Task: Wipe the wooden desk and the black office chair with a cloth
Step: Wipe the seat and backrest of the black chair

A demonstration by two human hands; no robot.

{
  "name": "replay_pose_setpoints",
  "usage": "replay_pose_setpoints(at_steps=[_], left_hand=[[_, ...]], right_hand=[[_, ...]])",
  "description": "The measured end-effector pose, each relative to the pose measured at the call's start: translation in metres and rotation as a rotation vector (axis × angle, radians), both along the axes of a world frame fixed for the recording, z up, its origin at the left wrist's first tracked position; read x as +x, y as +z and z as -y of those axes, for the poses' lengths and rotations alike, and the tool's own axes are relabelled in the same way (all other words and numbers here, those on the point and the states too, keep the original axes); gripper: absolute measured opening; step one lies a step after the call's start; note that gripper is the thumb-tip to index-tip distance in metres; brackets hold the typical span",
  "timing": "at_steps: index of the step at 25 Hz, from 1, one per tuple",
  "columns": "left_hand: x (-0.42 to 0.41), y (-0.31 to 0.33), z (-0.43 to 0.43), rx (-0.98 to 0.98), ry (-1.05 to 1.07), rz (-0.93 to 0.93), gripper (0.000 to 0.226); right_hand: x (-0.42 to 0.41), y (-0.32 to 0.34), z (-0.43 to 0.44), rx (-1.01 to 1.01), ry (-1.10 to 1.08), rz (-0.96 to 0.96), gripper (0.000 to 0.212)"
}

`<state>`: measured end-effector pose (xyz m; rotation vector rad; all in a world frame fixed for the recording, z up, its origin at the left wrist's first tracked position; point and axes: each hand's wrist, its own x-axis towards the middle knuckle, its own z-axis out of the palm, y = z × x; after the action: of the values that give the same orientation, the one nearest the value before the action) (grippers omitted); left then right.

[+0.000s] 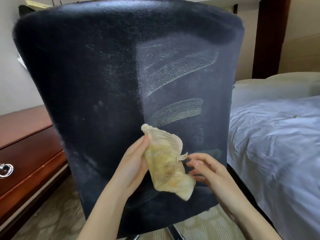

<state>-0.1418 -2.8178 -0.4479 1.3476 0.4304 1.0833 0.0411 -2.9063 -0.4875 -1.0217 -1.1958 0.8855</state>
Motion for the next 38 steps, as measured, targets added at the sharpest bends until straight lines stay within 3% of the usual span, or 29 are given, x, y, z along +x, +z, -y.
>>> replay_pose_setpoints(at_steps=[3, 6, 10, 12, 14, 15, 16, 18, 20, 24, 28, 31, 33, 34, 36, 38], left_hand=[[-0.002, -0.002, 0.0, -0.09, -0.025, 0.09, 0.036], [-0.012, -0.001, 0.002, -0.248, -0.186, 0.223, 0.036], [-0.024, -0.01, 0.005, -0.367, -0.356, 0.282, 0.043], [-0.029, -0.017, 0.007, -0.327, -0.264, 0.272, 0.049], [-0.029, -0.028, 0.0, -0.398, -0.22, 0.232, 0.046], [-0.031, -0.038, -0.006, -0.475, -0.152, 0.157, 0.04], [-0.036, -0.046, -0.011, -0.498, -0.042, 0.103, 0.035], [-0.041, -0.052, -0.018, -0.527, 0.049, 0.116, 0.033], [-0.039, -0.043, -0.015, -0.626, -0.078, 0.162, 0.03], [-0.037, -0.038, 0.001, -0.32, 0.071, -0.33, 0.032], [-0.017, -0.033, 0.025, -0.005, 0.012, -0.563, 0.03], [0.007, -0.027, 0.036, 0.145, -0.065, -0.499, 0.047], [0.015, -0.025, 0.038, 0.168, -0.092, -0.4, 0.049], [0.015, -0.022, 0.037, 0.16, -0.087, -0.36, 0.049], [0.012, -0.014, 0.034, 0.122, -0.075, -0.317, 0.048], [0.006, -0.006, 0.03, 0.155, -0.007, -0.341, 0.043]], right_hand=[[-0.021, -0.001, 0.001, 0.014, 0.075, 0.015, 0.025], [-0.041, -0.009, -0.002, 0.069, 0.067, 0.029, 0.027], [-0.059, -0.019, -0.007, 0.099, -0.006, -0.1, 0.024], [-0.058, -0.024, -0.011, 0.099, -0.012, -0.117, 0.04], [-0.059, -0.025, -0.012, 0.055, 0.042, -0.018, 0.069], [-0.058, -0.027, -0.013, 0.046, 0.044, 0.059, 0.068], [-0.056, -0.026, -0.014, 0.051, 0.011, 0.132, 0.055], [-0.049, -0.018, -0.016, 0.066, -0.134, 0.248, 0.011], [-0.031, -0.011, -0.018, 0.057, -0.211, 0.256, 0.026], [-0.002, 0.008, -0.016, 0.033, -0.363, 0.247, 0.021], [0.004, 0.011, -0.018, 0.047, -0.496, 0.166, 0.016], [-0.002, 0.015, -0.019, 0.087, -0.246, 0.001, 0.01], [-0.008, 0.016, -0.015, 0.124, 0.039, -0.053, 0.025], [-0.012, 0.014, -0.012, 0.163, 0.118, 0.02, 0.032], [-0.02, 0.01, -0.012, 0.227, 0.059, 0.208, 0.045], [-0.025, 0.012, -0.019, 0.279, -0.18, 0.29, 0.051]])
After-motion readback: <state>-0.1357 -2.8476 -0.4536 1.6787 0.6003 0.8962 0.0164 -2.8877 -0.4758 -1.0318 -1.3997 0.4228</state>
